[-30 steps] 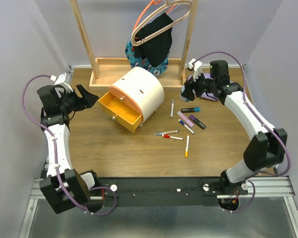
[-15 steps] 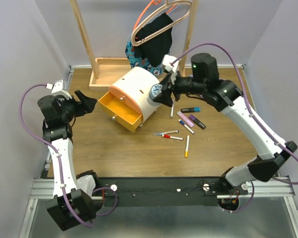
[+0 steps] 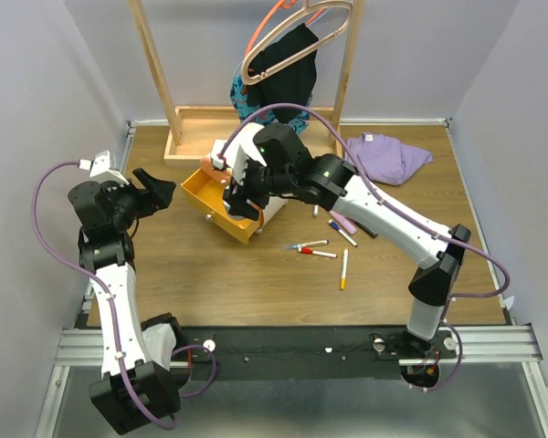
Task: Sort the stationery into containers
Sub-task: Place the stationery in the drawer.
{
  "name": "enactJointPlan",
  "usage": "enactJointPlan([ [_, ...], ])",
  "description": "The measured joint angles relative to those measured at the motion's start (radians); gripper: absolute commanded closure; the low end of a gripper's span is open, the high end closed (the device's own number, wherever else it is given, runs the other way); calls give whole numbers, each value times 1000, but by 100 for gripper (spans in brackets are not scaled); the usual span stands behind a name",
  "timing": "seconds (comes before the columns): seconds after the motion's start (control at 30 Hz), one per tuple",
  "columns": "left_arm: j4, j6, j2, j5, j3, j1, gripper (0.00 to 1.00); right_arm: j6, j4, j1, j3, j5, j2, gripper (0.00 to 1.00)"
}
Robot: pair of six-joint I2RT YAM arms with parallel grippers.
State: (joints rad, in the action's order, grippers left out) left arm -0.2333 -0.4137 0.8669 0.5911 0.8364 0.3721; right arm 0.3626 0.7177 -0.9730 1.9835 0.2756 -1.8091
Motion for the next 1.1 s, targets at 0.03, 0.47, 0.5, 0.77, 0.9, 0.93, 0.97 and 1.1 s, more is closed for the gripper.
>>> enactJointPlan([
  [0.03, 0, -3, -3, 0, -5, 0, 16, 0, 3, -2, 3, -10, -7, 86],
  [0.47, 9, -53, -6, 0, -37, 0, 16, 2, -2, -2, 26, -112, -72, 88],
  [0.5, 10, -55, -6, 0, -38, 0, 16, 2, -3, -2, 26, -112, -77, 88],
  [0.77, 14, -67, -9, 0, -58, 0, 16, 2, -10, -4, 39, -124, -122, 88],
  [0.9, 16, -71, -18, 0, -73, 0, 16, 2, -15, -6, 61, -146, -152, 88],
  [0.93, 15, -74, -20, 0, -77, 0, 16, 2, -15, -7, 61, -150, -154, 88],
  [0.97, 16, -74, -21, 0, -80, 0, 16, 2, -15, -7, 61, -154, -156, 88],
  [1.1, 16, -81, -22, 0, -83, 1, 16, 2, -15, -7, 61, -162, -164, 88],
])
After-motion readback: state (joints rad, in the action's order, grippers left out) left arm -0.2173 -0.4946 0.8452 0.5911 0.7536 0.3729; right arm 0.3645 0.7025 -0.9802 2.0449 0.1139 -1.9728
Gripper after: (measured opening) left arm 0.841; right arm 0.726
